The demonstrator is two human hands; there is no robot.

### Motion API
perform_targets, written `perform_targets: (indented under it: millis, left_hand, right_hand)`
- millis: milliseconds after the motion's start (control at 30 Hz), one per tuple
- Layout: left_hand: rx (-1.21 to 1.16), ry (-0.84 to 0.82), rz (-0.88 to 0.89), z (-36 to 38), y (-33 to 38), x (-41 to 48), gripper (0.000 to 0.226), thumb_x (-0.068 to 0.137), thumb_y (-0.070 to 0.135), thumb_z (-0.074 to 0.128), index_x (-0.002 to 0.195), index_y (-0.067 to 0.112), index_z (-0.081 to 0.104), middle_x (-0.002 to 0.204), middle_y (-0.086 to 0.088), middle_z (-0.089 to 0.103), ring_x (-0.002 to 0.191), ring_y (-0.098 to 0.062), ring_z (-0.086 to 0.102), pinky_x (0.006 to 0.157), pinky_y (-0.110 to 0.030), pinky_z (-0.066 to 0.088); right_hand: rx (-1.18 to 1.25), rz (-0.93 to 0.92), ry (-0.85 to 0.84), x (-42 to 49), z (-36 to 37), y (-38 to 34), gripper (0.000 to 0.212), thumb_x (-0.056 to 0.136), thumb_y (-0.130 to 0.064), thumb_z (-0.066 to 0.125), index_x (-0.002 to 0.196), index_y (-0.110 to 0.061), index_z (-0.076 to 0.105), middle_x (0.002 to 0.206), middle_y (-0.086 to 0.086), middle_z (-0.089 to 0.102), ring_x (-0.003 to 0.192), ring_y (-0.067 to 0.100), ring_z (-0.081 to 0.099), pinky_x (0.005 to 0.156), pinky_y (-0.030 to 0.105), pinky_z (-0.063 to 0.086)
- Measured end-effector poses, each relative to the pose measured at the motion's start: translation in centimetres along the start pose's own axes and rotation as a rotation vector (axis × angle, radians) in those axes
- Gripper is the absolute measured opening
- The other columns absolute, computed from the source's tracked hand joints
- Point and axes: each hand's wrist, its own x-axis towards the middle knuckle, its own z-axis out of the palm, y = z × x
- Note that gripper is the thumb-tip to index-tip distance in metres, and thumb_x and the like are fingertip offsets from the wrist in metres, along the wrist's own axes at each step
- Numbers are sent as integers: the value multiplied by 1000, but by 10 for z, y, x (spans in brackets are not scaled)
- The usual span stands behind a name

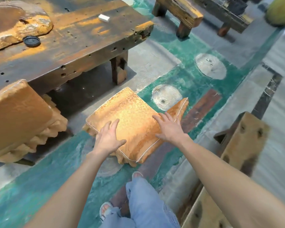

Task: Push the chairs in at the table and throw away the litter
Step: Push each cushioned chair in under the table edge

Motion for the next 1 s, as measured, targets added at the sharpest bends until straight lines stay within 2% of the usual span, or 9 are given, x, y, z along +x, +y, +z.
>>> perform_targets:
  millis: [133, 267, 433, 533, 633, 700, 800, 933, 1000]
  left_hand:
    - [9, -43, 9, 30, 34, 13, 106, 76, 55, 78, 160, 35, 16, 167, -10, 19, 148, -34, 29, 116, -52, 32]
    - [29, -186, 6, 68, 68, 29, 119, 71, 62, 78, 160, 40, 3, 170, -9, 7, 152, -34, 20, 116, -59, 31]
    - [104, -342, -100, 130, 109, 42, 128, 69, 63, 81, 159, 42, -8, 170, -11, 5, 154, -37, 17, 117, -61, 26]
    - [260, -303, -116, 150, 127, 45, 115, 80, 53, 75, 160, 37, -6, 167, -11, 20, 152, -36, 23, 116, -59, 30]
    - [344, -195, -141, 156, 138, 43, 87, 87, 16, 62, 158, 31, 13, 143, -7, 51, 128, -32, 53, 96, -46, 48]
    - [361, -114, -149, 162, 139, 38, 72, 82, 5, 56, 145, 29, 28, 128, -3, 61, 114, -30, 61, 81, -42, 52]
    - [346, -47, -131, 162, 138, 40, 60, 79, 2, 56, 130, 26, 35, 114, -2, 64, 99, -30, 65, 57, -38, 40]
    - [378, -65, -75, 160, 144, 46, 61, 72, 1, 58, 119, 22, 27, 98, -5, 64, 76, -31, 65, 49, -35, 32]
    - [419, -80, -88, 154, 149, 54, 59, 72, 2, 60, 119, 21, 30, 95, -5, 64, 75, -30, 64, 46, -35, 31]
  right_hand:
    - [-80, 23, -42, 12, -5, 51, 87, 93, -33, 62, 160, -38, 7, 170, -2, 6, 157, 26, -4, 119, 69, 4]
    - [-243, -49, -88, 43, -15, 95, 98, 87, -10, 63, 161, -37, 3, 171, 0, 0, 157, 26, -9, 120, 69, 0]
    - [-439, -279, -148, 99, -2, 153, 100, 89, -14, 70, 160, -37, 5, 171, 1, 5, 157, 27, -6, 119, 70, -2]
    - [-483, -449, -108, 127, 16, 179, 95, 84, -16, 76, 157, -36, 19, 167, 0, 21, 157, 27, 7, 120, 69, -1]
    - [-478, -591, -35, 143, 24, 190, 84, 76, -7, 77, 147, -28, 37, 150, 3, 45, 147, 31, 31, 120, 69, 4]
    - [-473, -686, -3, 150, 27, 193, 77, 71, 6, 71, 139, -22, 47, 136, 6, 55, 134, 33, 45, 119, 66, 16]
    - [-423, -799, 39, 162, 28, 197, 74, 65, 17, 63, 128, -18, 49, 125, 7, 57, 117, 32, 52, 103, 56, 36]
    - [-395, -875, 89, 175, 30, 206, 76, 55, 20, 64, 119, -17, 48, 110, 5, 54, 102, 28, 48, 86, 50, 42]
    - [-388, -900, 117, 187, 26, 207, 76, 53, 17, 66, 118, -17, 50, 107, 3, 53, 99, 27, 48, 83, 48, 41]
